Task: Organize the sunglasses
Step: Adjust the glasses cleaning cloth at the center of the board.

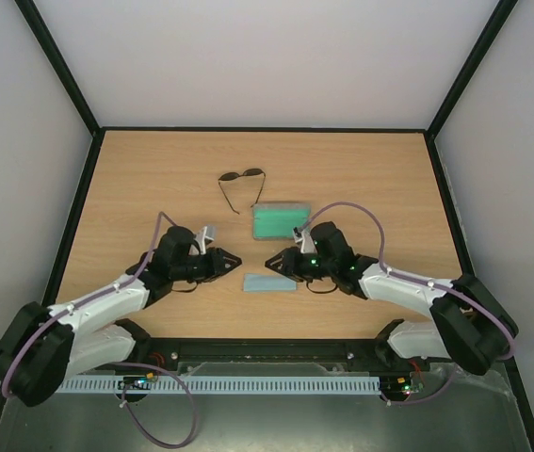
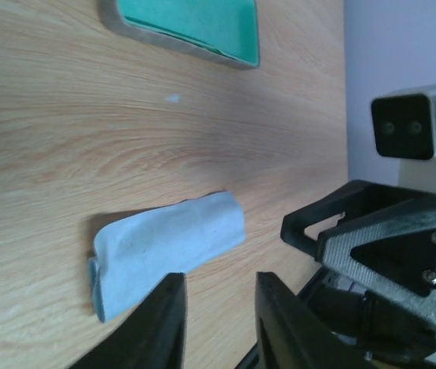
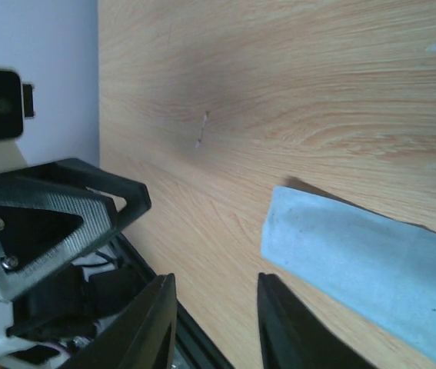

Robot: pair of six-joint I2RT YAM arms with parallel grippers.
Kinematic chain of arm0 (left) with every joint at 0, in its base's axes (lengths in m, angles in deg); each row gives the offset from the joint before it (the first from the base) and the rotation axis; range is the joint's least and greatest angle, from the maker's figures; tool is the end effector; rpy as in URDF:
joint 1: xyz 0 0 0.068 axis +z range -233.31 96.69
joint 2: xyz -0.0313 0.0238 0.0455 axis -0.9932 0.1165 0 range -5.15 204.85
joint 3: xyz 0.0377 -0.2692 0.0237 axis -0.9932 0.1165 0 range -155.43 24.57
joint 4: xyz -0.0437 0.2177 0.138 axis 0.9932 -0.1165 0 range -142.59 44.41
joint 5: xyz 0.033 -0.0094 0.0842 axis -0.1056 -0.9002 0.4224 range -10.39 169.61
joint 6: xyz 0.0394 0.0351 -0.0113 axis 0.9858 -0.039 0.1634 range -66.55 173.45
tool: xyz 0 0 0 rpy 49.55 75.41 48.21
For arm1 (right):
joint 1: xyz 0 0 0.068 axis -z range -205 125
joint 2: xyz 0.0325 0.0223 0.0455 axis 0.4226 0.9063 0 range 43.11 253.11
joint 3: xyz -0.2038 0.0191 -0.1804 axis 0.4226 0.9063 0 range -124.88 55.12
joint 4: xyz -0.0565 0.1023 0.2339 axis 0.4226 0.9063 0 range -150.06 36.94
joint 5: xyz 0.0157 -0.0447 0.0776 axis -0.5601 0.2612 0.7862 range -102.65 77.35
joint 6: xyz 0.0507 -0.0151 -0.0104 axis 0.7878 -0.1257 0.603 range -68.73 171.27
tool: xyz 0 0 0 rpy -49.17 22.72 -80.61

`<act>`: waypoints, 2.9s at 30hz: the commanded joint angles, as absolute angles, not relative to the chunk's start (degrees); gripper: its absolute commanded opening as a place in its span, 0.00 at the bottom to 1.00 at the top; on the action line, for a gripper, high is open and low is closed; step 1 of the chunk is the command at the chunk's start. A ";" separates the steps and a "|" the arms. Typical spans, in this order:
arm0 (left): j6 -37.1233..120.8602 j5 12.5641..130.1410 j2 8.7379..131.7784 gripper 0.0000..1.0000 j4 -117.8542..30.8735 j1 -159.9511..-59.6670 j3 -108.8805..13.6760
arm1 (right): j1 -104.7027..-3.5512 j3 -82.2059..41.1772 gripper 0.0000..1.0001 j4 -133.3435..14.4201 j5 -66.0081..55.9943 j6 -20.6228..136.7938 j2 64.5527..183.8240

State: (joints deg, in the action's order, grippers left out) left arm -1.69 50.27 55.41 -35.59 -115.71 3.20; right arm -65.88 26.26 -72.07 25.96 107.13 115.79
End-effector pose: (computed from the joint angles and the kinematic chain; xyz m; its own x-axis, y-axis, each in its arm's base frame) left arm 0.1677 -0.1271 0.1839 -0.9150 -0.2664 -0.3030 0.1357 0.5041 -0.8529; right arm 0.1717 0.1780 0.1856 -0.9788 0.0081 -0.2047 -0.1822 0.4224 0.8879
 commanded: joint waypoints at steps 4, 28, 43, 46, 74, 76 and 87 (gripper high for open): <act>-4.06 50.33 61.61 0.14 -28.73 -121.73 1.30 | -65.85 31.55 0.15 -80.34 28.75 109.44 116.57; -5.66 58.15 77.10 0.05 -22.49 -128.72 0.84 | -71.23 35.52 0.07 -93.36 27.11 113.28 129.96; -3.98 60.31 80.28 0.02 -22.14 -128.75 3.41 | -71.70 38.20 0.05 -95.45 24.02 114.12 132.02; -3.63 60.59 79.28 0.02 -23.36 -128.75 3.51 | -71.66 38.74 0.04 -95.47 24.34 114.36 130.66; -4.47 62.14 79.35 0.03 -23.42 -132.35 -0.08 | -71.68 36.37 0.06 -95.98 22.58 112.62 134.47; -4.83 62.57 79.93 0.03 -22.88 -133.10 0.41 | -71.69 36.93 0.06 -96.00 22.28 112.67 134.05; -5.03 65.34 81.25 0.02 -23.62 -134.03 4.07 | -71.26 39.10 0.06 -93.24 20.79 111.73 130.59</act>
